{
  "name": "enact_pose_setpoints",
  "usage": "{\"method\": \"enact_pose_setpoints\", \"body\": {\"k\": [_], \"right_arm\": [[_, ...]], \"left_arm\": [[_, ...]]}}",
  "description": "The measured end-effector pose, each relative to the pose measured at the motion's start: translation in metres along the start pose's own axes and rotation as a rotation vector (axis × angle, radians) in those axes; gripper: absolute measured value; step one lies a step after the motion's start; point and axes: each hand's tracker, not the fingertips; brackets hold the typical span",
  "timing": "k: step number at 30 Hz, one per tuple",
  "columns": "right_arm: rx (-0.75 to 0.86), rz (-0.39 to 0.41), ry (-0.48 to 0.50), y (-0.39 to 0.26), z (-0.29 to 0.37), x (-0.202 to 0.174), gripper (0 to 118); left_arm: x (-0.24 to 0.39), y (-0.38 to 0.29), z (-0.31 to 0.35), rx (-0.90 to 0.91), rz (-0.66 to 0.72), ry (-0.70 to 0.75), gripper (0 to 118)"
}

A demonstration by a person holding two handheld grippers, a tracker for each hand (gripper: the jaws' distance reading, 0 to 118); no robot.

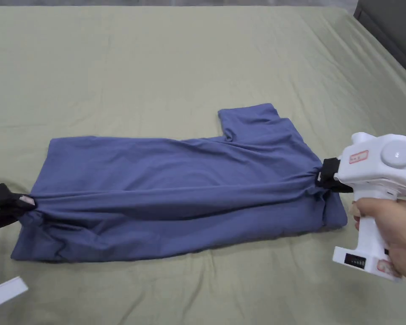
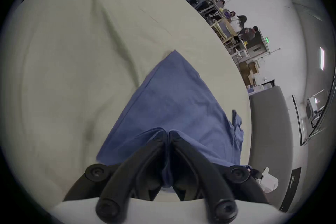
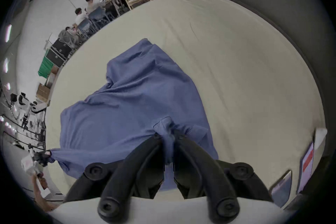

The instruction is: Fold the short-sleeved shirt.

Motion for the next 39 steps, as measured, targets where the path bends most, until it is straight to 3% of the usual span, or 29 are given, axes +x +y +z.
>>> {"method": "enact_pose_setpoints", "body": {"k": [6,9,13,15,16,17,18,19,20,23,25,26,27,28,29,30,32,35,36,37,38,39], "right_arm": [[-0.05,0.045,-0.083,0.016,-0.06,-0.017,9],[-0.041,0.102,-0.133,0.005,-0.075,-0.02,9],[-0.022,0.198,-0.169,0.0,-0.074,-0.028,9],[-0.029,0.233,-0.172,0.004,-0.07,-0.028,20],[-0.028,0.24,-0.181,0.007,-0.063,-0.029,34],[-0.023,0.23,-0.18,0.011,-0.048,-0.031,62],[0.042,0.231,-0.156,0.012,-0.031,-0.032,110],[0.121,0.257,-0.133,0.009,-0.011,-0.035,118],[0.227,0.289,-0.121,0.008,0.02,-0.042,116],[0.254,0.366,-0.093,-0.018,0.065,-0.051,118],[0.317,0.397,-0.089,-0.047,0.089,-0.054,116],[0.32,0.424,-0.103,-0.063,0.098,-0.055,107],[0.338,0.441,-0.14,-0.085,0.099,-0.055,66],[0.367,0.464,-0.17,-0.105,0.105,-0.055,8],[0.365,0.471,-0.179,-0.124,0.104,-0.054,3],[0.354,0.474,-0.174,-0.139,0.107,-0.051,3],[0.281,0.451,-0.065,-0.158,0.099,-0.045,3],[0.263,0.463,-0.095,-0.179,0.1,-0.052,3],[0.258,0.455,-0.081,-0.18,0.102,-0.052,3],[0.258,0.449,-0.073,-0.182,0.103,-0.053,3],[0.252,0.441,-0.065,-0.18,0.105,-0.051,3],[0.247,0.436,-0.061,-0.178,0.105,-0.048,3]], "left_arm": [[0.011,0.023,-0.068,-0.005,-0.095,0.147,0],[0.001,0.016,-0.092,-0.054,-0.137,0.236,0],[0.001,0.008,-0.092,0.001,-0.149,0.224,0],[0.008,0.011,-0.09,-0.008,-0.185,0.244,3],[0.014,0.014,-0.081,-0.012,-0.186,0.232,19],[0.021,0.015,-0.067,0.012,-0.18,0.219,63],[0.03,0.012,-0.048,0.069,-0.197,0.202,118],[0.04,0.006,-0.024,0.143,-0.269,0.126,118],[0.052,-0.002,-0.009,0.214,-0.34,0.087,118],[0.069,-0.038,0.033,0.231,-0.511,0.112,118],[0.078,-0.061,0.06,0.208,-0.616,0.184,118],[0.076,-0.079,0.066,0.2,-0.668,0.242,118],[0.072,-0.095,0.071,0.205,-0.705,0.277,98],[0.061,-0.109,0.074,0.224,-0.708,0.278,53],[0.052,-0.125,0.076,0.213,-0.685,0.269,0],[0.041,-0.137,0.073,0.168,-0.641,0.27,0],[0.026,-0.161,0.074,0.087,-0.528,0.254,0],[0.01,-0.146,0.056,0.111,-0.522,0.265,0],[0.007,-0.127,0.047,0.14,-0.553,0.305,32],[0.004,-0.116,0.04,0.192,-0.575,0.34,89],[0.002,-0.1,0.026,0.207,-0.595,0.38,117],[0.006,-0.094,0.017,0.162,-0.602,0.411,118]]}}
